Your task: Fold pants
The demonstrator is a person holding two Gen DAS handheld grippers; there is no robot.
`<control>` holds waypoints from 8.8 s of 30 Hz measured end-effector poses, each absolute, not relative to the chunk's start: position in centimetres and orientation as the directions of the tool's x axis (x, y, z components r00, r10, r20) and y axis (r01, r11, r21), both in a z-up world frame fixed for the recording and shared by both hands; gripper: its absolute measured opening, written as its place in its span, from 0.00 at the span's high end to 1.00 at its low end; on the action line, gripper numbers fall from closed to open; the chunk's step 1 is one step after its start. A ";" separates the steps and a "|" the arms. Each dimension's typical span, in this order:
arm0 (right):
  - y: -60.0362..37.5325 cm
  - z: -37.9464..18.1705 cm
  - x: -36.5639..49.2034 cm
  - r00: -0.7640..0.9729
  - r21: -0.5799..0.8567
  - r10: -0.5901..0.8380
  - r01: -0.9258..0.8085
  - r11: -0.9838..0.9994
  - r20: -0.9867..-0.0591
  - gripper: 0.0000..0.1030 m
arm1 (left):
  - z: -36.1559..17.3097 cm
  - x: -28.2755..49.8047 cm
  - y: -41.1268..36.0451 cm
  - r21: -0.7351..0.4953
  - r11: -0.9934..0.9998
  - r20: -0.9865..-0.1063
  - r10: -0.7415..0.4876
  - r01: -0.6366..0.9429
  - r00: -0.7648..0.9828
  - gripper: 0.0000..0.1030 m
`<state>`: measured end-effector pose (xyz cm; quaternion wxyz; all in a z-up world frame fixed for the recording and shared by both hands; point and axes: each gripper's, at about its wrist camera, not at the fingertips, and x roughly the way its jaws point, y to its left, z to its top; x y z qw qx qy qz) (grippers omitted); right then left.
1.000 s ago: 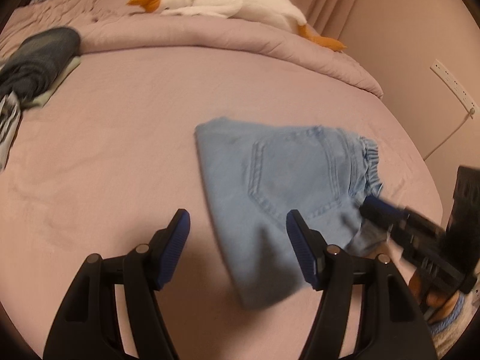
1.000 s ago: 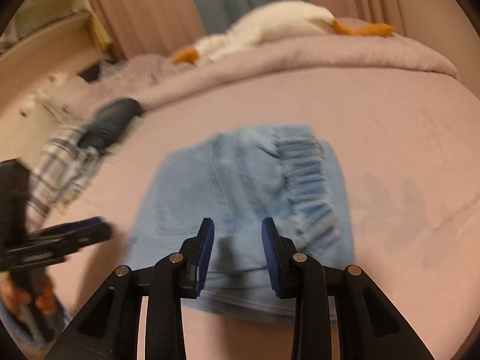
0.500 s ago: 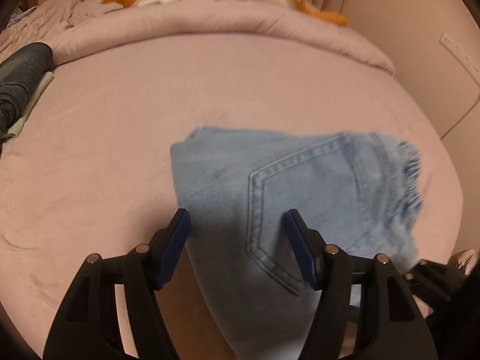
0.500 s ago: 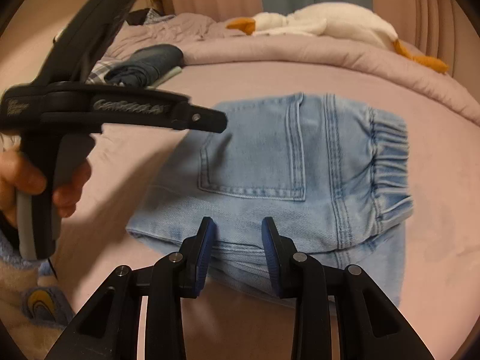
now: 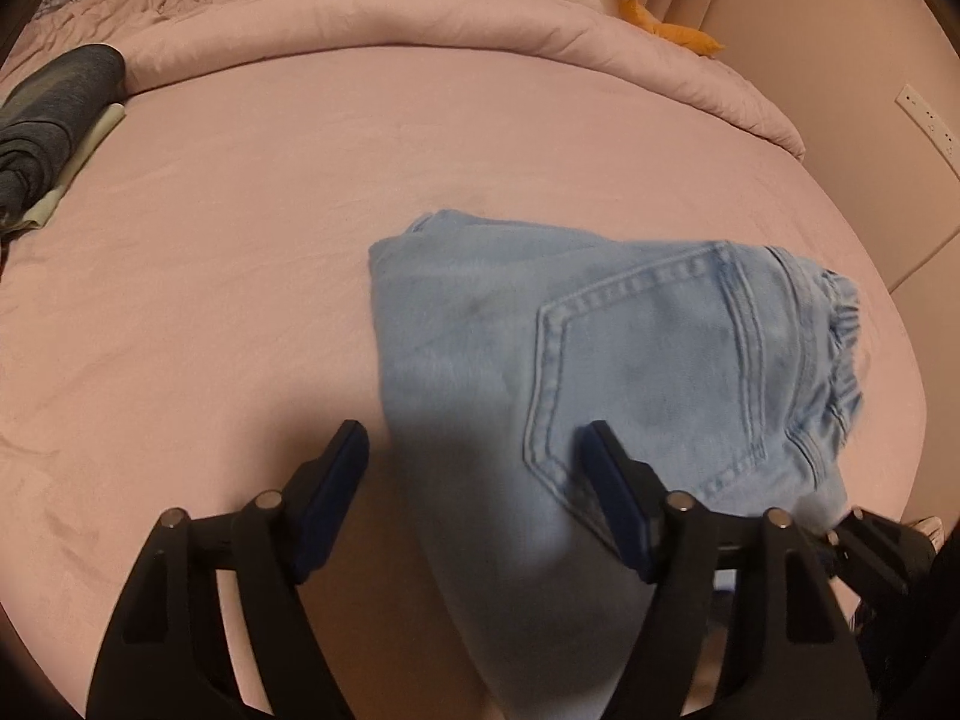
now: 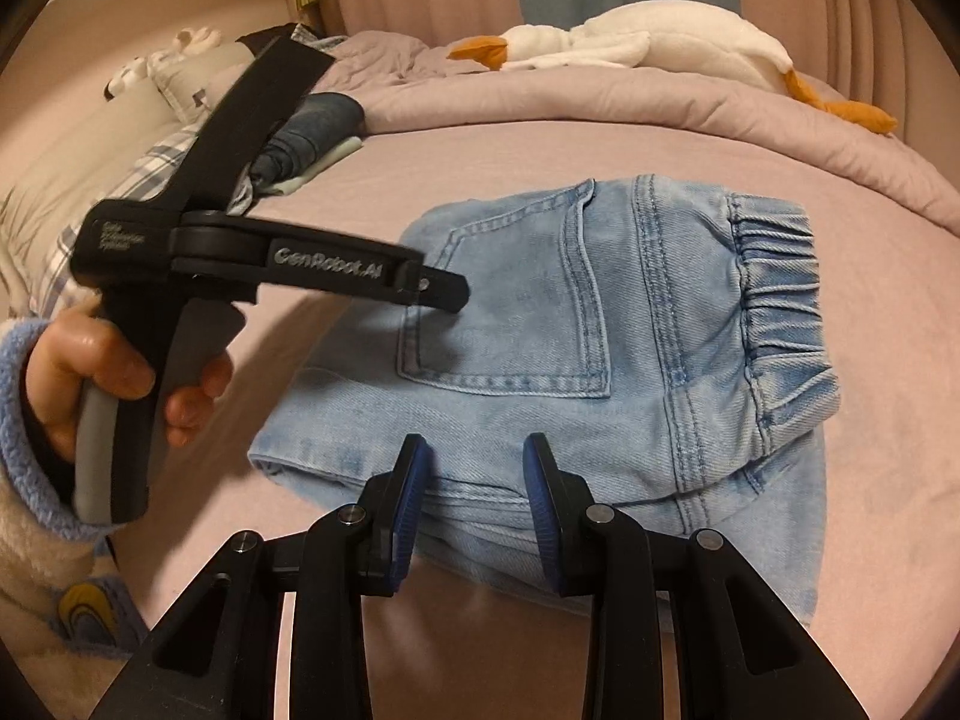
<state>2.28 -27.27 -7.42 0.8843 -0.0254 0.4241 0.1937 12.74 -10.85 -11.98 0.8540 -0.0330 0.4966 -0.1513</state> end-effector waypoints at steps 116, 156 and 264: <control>-36.7 -8.7 10.0 0.326 0.445 0.445 -0.080 0.892 -0.834 0.11 | -13.2 12.1 -11.2 -0.373 0.892 -0.821 -0.446 0.256 0.356 0.01; -31.4 -3.1 7.2 0.579 0.246 0.314 -0.196 0.949 -0.752 0.52 | -8.4 10.5 -10.3 -0.292 0.923 -0.767 -0.383 0.251 0.515 0.20; -20.6 4.9 2.9 0.623 0.091 0.324 -0.375 0.923 -0.712 0.01 | 1.6 -2.0 -0.8 0.000 0.999 -0.729 0.037 -0.054 0.684 0.01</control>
